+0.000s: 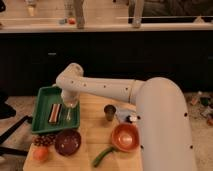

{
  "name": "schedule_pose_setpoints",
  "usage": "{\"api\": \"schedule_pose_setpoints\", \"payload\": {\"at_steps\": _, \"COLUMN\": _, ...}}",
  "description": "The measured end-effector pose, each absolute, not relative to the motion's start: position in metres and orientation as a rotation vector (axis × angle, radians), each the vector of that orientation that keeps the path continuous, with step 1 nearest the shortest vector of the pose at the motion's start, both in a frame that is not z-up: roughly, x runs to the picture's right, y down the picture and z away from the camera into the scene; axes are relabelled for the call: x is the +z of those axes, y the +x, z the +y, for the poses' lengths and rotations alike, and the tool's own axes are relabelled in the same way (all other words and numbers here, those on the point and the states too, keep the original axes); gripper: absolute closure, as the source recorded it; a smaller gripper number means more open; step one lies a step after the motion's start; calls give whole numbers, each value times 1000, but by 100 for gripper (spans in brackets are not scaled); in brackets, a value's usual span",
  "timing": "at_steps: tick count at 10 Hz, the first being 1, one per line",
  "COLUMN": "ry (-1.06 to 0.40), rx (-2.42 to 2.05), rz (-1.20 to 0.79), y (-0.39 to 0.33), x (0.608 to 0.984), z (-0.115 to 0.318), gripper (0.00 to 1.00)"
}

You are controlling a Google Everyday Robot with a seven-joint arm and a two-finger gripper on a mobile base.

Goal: Place fork in tray

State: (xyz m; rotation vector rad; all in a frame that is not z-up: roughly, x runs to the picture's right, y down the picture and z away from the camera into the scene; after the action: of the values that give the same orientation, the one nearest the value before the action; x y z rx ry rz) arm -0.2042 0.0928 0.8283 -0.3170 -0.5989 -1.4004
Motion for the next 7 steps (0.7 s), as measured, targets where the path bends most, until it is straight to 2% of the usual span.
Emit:
{"api": "schedule_pose_setpoints", "payload": {"at_steps": 1, "ry": -321, "rx": -1413, "rz": -601, "y": -209, "x": 834, "z": 98, "gripper": 100}}
{"api": "schedule_pose_setpoints", "payload": {"at_steps": 2, "ry": -324, "rx": -1433, "rz": -601, "y": -216, "x": 837, "z": 100, "gripper": 95}}
{"api": "schedule_pose_setpoints", "payload": {"at_steps": 5, "ry": -324, "rx": -1469, "rz": -606, "y": -231, "x": 837, "z": 103, "gripper": 67}}
{"api": "schedule_pose_setpoints", "payload": {"at_steps": 7, "ry": -338, "rx": -1486, "rz": -599, "y": -233, "x": 840, "z": 105, "gripper": 44}}
